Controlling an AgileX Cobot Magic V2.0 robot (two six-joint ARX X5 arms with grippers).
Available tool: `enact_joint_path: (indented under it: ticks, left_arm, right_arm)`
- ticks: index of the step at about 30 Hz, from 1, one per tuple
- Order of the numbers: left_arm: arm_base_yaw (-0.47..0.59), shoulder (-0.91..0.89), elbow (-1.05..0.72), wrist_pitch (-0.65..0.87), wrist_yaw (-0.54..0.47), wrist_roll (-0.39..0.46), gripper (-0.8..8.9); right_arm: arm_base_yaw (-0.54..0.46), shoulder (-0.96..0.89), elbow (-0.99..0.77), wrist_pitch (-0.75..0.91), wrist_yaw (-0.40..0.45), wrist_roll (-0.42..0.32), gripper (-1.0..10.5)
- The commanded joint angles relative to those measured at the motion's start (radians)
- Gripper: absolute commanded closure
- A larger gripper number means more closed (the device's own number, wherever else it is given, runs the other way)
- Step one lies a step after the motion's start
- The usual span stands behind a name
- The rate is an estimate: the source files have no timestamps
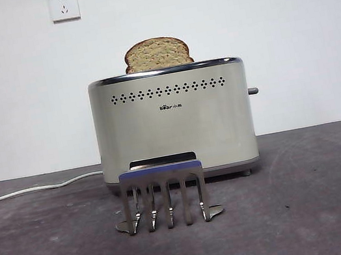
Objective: Pick up a slice of bread from the rack,put the bread on the toaster,press the button
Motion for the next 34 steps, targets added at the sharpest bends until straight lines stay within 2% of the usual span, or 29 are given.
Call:
enact_joint_path:
  ticks: [1, 9, 11, 21, 24, 30, 34]
  left_arm:
    - [0.0, -0.001, -0.003, 0.005, 0.006, 0.003, 8.16]
    - [0.02, -0.005, -0.003, 0.0, 0.006, 0.001, 8.16]
    - [0.043, -0.016, -0.003, 0.016, -0.01, 0.038, 8.16]
    - [0.282, -0.18, -0.041, 0.32, 0.005, 0.039, 8.17]
    - [0.357, -0.276, -0.18, 0.492, 0.013, 0.039, 8.16]
    - [0.465, -0.536, -0.642, 0.872, -0.002, 0.039, 8.16]
    - [0.507, -0.681, -0.932, 1.061, -0.046, 0.038, 8.16]
  right_arm:
    - [0.001, -0.001, -0.006, 0.003, -0.001, -0.002, 9.5]
    - [0.0, 0.0, -0.006, 0.003, -0.001, -0.002, 9.5]
    - [0.0, 0.0, -0.006, 0.003, 0.0, -0.002, 9.5]
    - [0.0, 0.001, -0.006, 0.003, 0.0, -0.002, 9.5]
    - [0.0, 0.001, -0.006, 0.003, 0.0, -0.002, 9.5]
    - [0.0, 0.001, -0.006, 0.003, 0.0, -0.002, 9.5]
    - [0.0, 0.001, -0.006, 0.003, 0.0, -0.002, 9.5]
